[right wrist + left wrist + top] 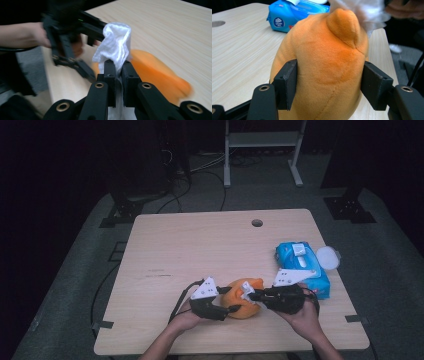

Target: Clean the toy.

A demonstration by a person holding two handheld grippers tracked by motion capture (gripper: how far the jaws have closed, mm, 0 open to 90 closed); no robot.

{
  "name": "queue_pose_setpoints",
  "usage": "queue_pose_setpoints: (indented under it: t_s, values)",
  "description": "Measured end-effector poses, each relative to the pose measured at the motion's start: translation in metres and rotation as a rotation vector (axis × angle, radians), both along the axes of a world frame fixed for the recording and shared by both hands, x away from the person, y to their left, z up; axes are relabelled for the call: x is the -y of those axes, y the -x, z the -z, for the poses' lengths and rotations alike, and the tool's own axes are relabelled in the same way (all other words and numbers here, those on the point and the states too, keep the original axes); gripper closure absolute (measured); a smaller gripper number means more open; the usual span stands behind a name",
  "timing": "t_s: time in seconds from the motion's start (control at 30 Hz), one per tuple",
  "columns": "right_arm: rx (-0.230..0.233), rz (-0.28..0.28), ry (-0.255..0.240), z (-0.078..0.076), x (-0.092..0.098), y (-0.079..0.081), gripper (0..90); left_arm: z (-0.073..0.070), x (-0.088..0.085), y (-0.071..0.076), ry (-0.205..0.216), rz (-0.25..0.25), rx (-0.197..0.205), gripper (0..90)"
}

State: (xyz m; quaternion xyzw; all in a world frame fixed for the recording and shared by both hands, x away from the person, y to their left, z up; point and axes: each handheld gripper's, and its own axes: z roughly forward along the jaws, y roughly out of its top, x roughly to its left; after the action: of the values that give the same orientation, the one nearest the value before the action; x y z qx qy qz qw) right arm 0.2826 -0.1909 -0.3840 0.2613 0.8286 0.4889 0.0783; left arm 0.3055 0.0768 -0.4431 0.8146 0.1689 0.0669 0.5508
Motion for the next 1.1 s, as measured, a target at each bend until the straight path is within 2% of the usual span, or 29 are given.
queue_pose_setpoints:
  t_s: [0.07,0.13,0.23,0.27,0.3,0.37,0.63,0.73,0.8,0.97,1.1]
  values:
    - [-0.018,0.037,-0.01,0.004,0.01,-0.004,83.4,0.0,0.001,-0.002,0.012,-0.019,-0.024,35.7]
    - [-0.017,0.036,-0.014,0.004,0.01,-0.004,83.5,-0.001,0.002,-0.002,0.01,-0.023,-0.026,35.7]
    - [-0.003,0.006,-0.008,0.001,0.0,0.002,83.5,-0.001,0.007,-0.001,0.014,-0.049,-0.041,35.6]
    - [0.003,-0.027,-0.002,-0.001,-0.011,0.007,83.5,-0.002,0.01,0.001,0.002,-0.05,-0.031,35.6]
    - [0.003,-0.027,-0.002,-0.001,-0.011,0.007,83.5,-0.002,0.01,0.001,0.002,-0.05,-0.031,35.7]
    - [0.031,-0.039,0.034,-0.001,-0.019,0.011,83.5,-0.002,0.011,0.003,-0.014,-0.043,-0.009,36.0]
    - [0.05,0.046,0.008,-0.004,-0.003,0.002,83.5,0.0,0.008,0.004,-0.016,-0.02,0.009,36.9]
    - [0.033,0.092,0.019,0.001,0.007,-0.005,83.3,0.0,0.008,0.004,-0.018,-0.006,0.012,36.7]
    - [0.006,0.134,0.033,0.008,0.018,-0.013,83.2,0.001,0.005,0.004,-0.019,0.011,0.015,36.6]
    - [-0.03,0.153,0.031,0.015,0.026,-0.017,83.1,0.002,0.003,0.004,-0.015,0.021,0.016,36.6]
    - [-0.008,0.127,0.04,0.009,0.015,-0.011,83.2,0.0,0.003,0.004,-0.015,0.014,0.013,36.7]
